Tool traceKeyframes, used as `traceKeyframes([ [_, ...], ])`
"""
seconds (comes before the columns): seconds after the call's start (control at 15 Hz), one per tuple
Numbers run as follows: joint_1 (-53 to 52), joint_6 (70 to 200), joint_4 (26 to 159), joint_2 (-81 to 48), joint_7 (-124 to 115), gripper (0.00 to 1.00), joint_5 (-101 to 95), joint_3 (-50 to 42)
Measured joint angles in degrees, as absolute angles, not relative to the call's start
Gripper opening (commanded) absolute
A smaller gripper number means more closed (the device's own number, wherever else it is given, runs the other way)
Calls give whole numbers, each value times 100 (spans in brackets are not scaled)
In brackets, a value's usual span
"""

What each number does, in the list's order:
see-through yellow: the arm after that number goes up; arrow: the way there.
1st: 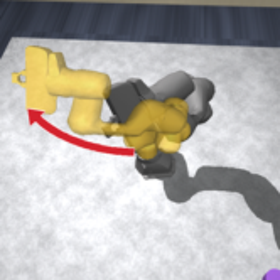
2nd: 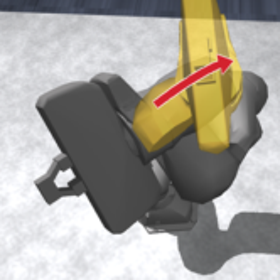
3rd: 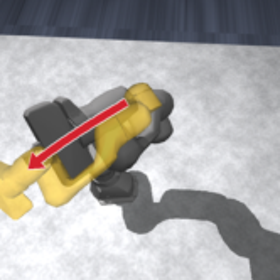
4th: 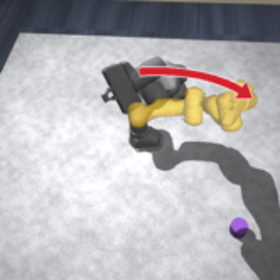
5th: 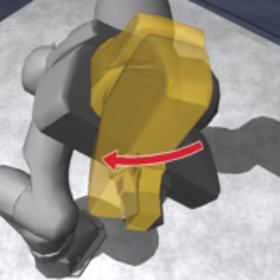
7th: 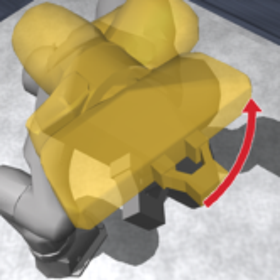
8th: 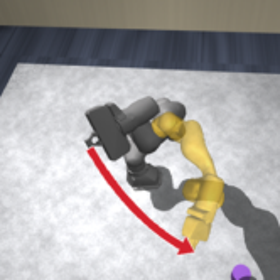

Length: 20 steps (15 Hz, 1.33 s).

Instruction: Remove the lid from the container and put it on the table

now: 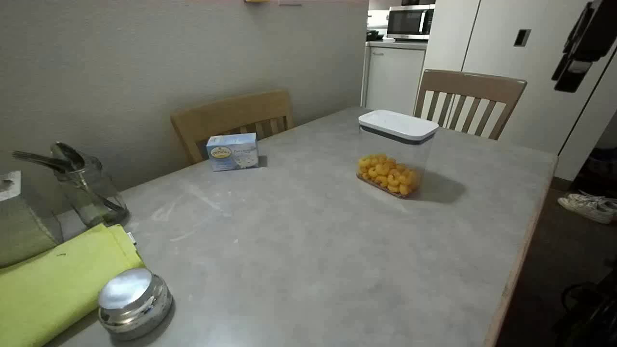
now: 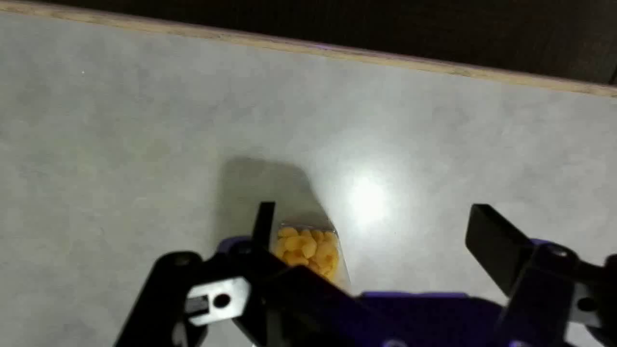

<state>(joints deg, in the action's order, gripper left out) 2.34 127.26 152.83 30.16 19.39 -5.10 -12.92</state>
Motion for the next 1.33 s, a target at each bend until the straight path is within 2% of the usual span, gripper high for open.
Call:
traceKeyframes([
  [0.4,228,12856,15283,3006,1936,100,-479,-1257],
  [0.93,446,14890,15059,2134,1688,100,-945,-1229],
  [1.33,567,15736,14440,944,1646,100,-933,-1234],
])
